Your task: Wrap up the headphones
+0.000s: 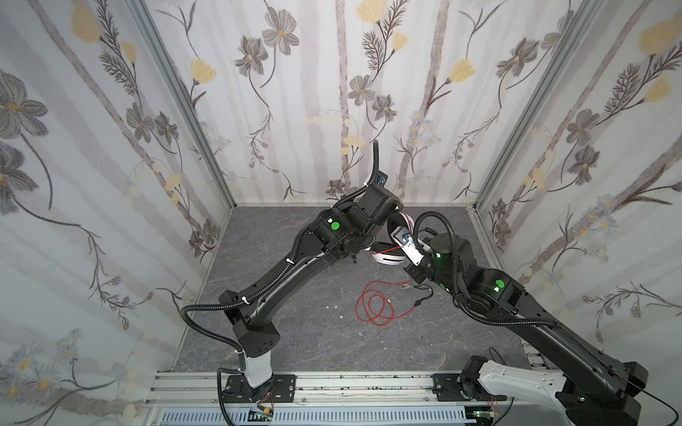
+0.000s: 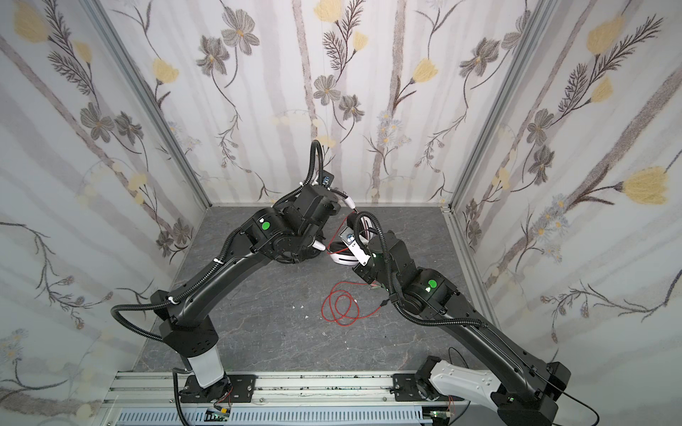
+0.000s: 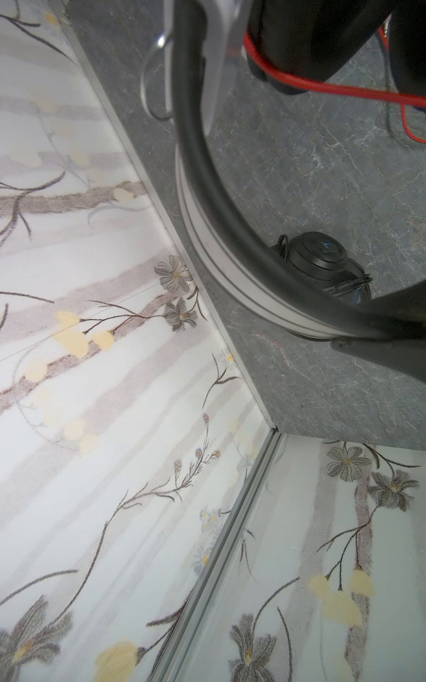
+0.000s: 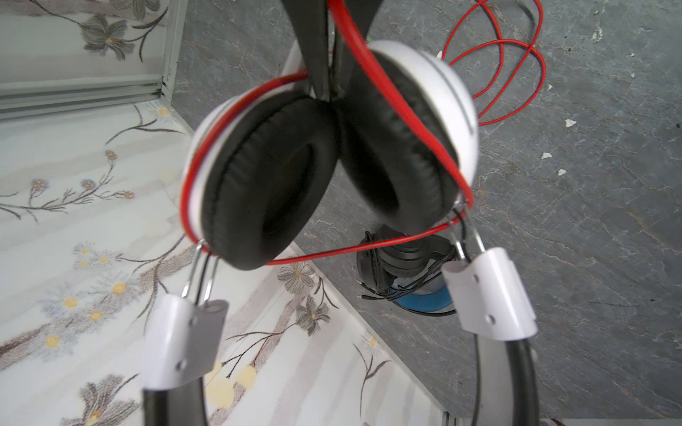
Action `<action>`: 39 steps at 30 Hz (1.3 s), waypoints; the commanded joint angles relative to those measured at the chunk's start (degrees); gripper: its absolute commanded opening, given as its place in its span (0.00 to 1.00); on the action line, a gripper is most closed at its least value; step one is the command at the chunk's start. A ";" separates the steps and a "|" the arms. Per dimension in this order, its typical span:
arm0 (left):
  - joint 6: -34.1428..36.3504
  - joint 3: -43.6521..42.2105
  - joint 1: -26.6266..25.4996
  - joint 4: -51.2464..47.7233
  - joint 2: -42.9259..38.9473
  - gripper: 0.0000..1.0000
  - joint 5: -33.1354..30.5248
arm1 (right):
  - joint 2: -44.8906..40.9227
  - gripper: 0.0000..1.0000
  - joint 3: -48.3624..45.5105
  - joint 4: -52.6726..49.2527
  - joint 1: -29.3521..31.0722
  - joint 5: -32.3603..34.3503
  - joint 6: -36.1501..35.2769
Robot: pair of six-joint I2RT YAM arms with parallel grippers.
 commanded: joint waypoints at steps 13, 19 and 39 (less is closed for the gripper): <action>5.50 -0.48 1.18 -5.13 -1.70 0.00 22.45 | -2.54 0.19 -4.45 4.23 5.44 15.07 -4.62; 6.66 1.07 1.63 -9.32 -0.56 0.00 26.16 | -3.94 0.22 -5.05 5.65 5.51 16.99 -4.13; 0.96 -0.16 4.00 -8.74 -4.58 0.00 40.51 | -11.77 0.48 -11.74 13.09 -15.32 -6.79 5.28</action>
